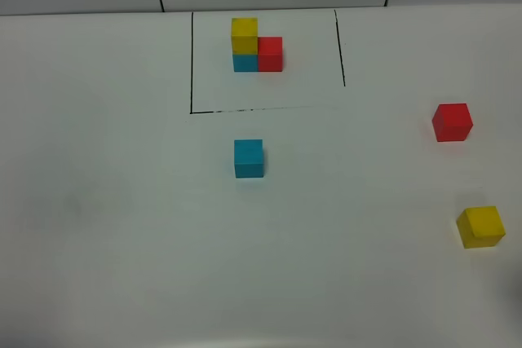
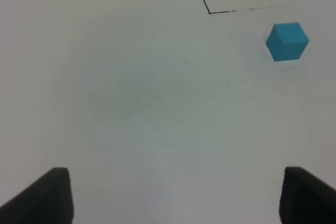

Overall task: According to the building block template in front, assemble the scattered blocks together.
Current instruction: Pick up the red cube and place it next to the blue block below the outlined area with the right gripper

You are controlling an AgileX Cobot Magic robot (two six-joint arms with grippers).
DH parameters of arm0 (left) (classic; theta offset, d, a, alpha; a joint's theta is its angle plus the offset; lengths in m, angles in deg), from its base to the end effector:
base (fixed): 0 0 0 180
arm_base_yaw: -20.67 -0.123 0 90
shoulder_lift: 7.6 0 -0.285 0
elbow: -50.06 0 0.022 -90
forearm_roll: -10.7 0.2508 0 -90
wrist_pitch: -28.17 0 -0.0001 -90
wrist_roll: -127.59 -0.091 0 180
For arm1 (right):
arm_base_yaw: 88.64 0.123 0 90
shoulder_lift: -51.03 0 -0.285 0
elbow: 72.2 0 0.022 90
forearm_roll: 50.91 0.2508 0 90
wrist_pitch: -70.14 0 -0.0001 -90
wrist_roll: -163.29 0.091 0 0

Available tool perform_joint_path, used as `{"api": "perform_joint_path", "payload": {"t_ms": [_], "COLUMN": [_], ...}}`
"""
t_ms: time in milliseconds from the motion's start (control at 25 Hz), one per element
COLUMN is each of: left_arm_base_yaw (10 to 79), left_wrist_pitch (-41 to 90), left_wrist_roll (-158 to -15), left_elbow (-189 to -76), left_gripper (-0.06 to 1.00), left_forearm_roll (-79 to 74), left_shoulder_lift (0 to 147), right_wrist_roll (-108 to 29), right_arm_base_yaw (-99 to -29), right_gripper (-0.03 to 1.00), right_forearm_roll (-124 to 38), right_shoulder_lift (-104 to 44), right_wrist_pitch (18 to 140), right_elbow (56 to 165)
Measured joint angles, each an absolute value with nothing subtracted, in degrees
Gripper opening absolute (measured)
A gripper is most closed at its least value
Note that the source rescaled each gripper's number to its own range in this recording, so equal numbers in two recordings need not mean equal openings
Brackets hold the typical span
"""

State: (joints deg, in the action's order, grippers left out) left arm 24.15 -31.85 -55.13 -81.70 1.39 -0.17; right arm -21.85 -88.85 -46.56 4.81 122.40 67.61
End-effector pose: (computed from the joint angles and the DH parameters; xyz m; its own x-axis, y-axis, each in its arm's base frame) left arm -0.0073 -0.0123 0.2808 -0.4337 -0.0076 -0.9010 0.1717 0.9809 -0.0909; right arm 0.1118 0.0051 0.2982 -0.7477 -0.0404 -0.6628 -0.0684 0.9975 0.0164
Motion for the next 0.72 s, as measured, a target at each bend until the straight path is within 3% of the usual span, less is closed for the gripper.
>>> {"api": "perform_joint_path", "payload": {"t_ms": [280, 720], "left_arm_base_yaw": [24.15, 24.15], "left_wrist_pitch": [-31.85, -31.85], "left_wrist_roll": [-55.13, -55.13], "left_elbow": [-81.7, -81.7], "left_gripper": [0.76, 0.76], "left_forearm_roll": [1.39, 1.39], "left_shoulder_lift": [-0.17, -0.17], "right_wrist_roll": [-23.5, -24.62], "right_arm_base_yaw": [-88.85, -88.85], "right_gripper": [0.99, 0.99], "right_forearm_roll": [-46.56, -47.12], "right_shoulder_lift": [-12.63, -26.23], "right_wrist_pitch": [115.73, 114.83], "right_elbow": [71.42, 79.89]}}
